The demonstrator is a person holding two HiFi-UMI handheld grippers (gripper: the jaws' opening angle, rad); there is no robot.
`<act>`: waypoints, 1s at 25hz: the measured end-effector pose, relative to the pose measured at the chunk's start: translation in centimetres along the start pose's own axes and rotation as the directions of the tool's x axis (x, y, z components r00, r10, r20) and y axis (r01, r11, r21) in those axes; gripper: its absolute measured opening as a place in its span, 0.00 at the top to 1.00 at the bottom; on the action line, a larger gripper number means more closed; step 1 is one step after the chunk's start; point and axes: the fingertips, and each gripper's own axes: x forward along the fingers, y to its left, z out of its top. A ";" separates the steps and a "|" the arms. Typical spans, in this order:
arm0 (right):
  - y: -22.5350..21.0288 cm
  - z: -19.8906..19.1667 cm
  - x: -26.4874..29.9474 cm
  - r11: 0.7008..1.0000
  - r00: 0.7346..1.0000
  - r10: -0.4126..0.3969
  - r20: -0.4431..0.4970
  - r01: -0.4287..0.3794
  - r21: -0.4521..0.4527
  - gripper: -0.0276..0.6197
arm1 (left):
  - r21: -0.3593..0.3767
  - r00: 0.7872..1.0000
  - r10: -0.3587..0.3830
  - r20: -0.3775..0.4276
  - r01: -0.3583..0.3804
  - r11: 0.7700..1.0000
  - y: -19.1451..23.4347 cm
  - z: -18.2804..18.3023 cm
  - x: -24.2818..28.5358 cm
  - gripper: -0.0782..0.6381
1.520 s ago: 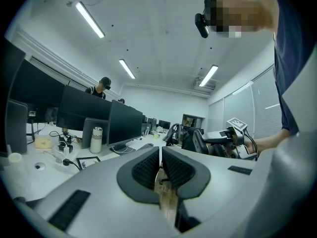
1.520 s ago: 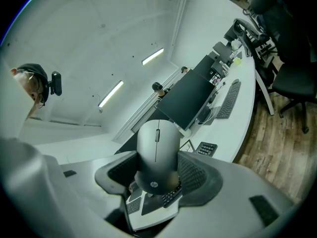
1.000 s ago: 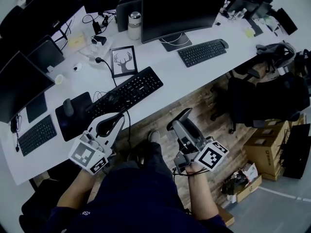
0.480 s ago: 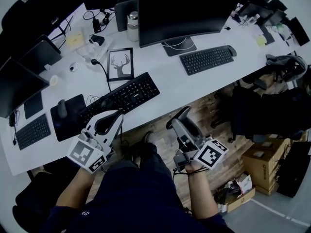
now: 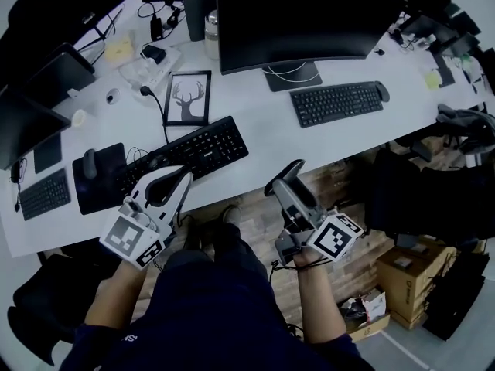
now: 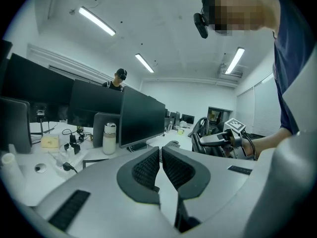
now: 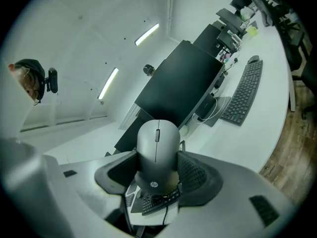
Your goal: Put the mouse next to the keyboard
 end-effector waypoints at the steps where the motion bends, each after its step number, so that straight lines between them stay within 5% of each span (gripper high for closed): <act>1: -0.3 0.2 0.4 1.000 1.000 0.002 -0.009 -0.002 -0.002 0.56 | -0.001 1.000 0.009 -0.003 -0.009 1.000 0.2 0.0 0.3 0.83; 25: -8.7 2.5 8.4 0.999 0.978 -0.018 -0.208 0.007 -0.052 0.56 | -0.058 0.988 0.138 -0.067 -0.142 0.988 4.4 -2.2 5.7 0.83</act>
